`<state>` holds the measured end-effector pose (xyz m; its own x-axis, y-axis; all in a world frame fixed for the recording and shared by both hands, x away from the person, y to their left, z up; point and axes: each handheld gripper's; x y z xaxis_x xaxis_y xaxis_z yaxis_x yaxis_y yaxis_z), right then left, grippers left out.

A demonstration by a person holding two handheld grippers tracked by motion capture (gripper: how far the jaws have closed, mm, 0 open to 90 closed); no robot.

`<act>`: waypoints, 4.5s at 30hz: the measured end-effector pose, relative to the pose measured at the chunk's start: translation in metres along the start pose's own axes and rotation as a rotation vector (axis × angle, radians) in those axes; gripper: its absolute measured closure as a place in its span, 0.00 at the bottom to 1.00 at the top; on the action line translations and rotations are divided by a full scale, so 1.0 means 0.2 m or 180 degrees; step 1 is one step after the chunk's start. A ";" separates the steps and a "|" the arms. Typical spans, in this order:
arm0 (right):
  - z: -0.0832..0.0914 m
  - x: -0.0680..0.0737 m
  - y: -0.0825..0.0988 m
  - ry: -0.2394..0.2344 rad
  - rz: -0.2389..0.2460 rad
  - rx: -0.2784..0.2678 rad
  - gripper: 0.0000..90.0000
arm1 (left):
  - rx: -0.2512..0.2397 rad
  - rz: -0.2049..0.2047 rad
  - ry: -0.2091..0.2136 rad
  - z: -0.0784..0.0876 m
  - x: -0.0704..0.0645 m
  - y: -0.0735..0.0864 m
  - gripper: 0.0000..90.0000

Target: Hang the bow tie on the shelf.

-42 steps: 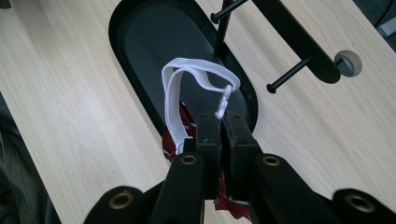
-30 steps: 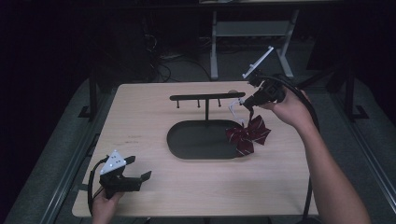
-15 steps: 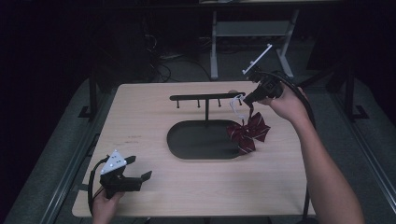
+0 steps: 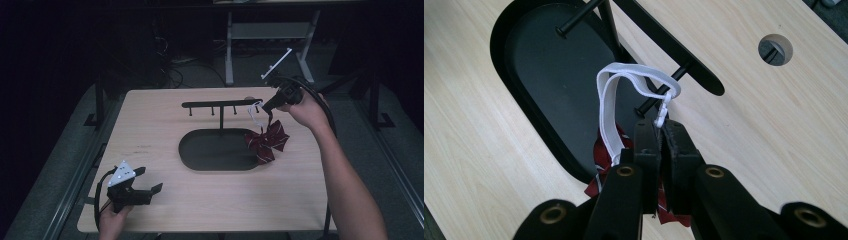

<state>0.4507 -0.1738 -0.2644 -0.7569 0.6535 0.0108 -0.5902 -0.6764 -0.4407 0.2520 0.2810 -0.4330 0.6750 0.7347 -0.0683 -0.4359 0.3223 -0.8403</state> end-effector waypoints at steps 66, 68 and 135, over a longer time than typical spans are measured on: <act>-0.10 0.00 -0.02 0.0065 -0.0045 -0.0012 0.91 | -0.0001 0.0013 0.0028 0.00 0.00 0.00 0.14; -0.10 -0.01 -0.02 0.0040 -0.0066 -0.0032 0.90 | -0.0003 0.0012 0.0028 0.00 0.00 0.00 0.15; -0.22 -0.05 0.31 -0.0315 -0.0289 0.0038 0.68 | 0.0017 -0.0010 0.0021 0.00 -0.01 0.00 0.15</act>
<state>0.4336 -0.2074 -0.3324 -0.7238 0.6759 0.1390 -0.6605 -0.6203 -0.4231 0.2517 0.2797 -0.4335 0.6802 0.7297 -0.0693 -0.4370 0.3279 -0.8376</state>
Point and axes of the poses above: each handheld gripper's, and its own axes: z roughly backward along the jaws, y roughly out of its underside, x roughly to its left, and after that the axes turned 2 degrees about y, right-handed
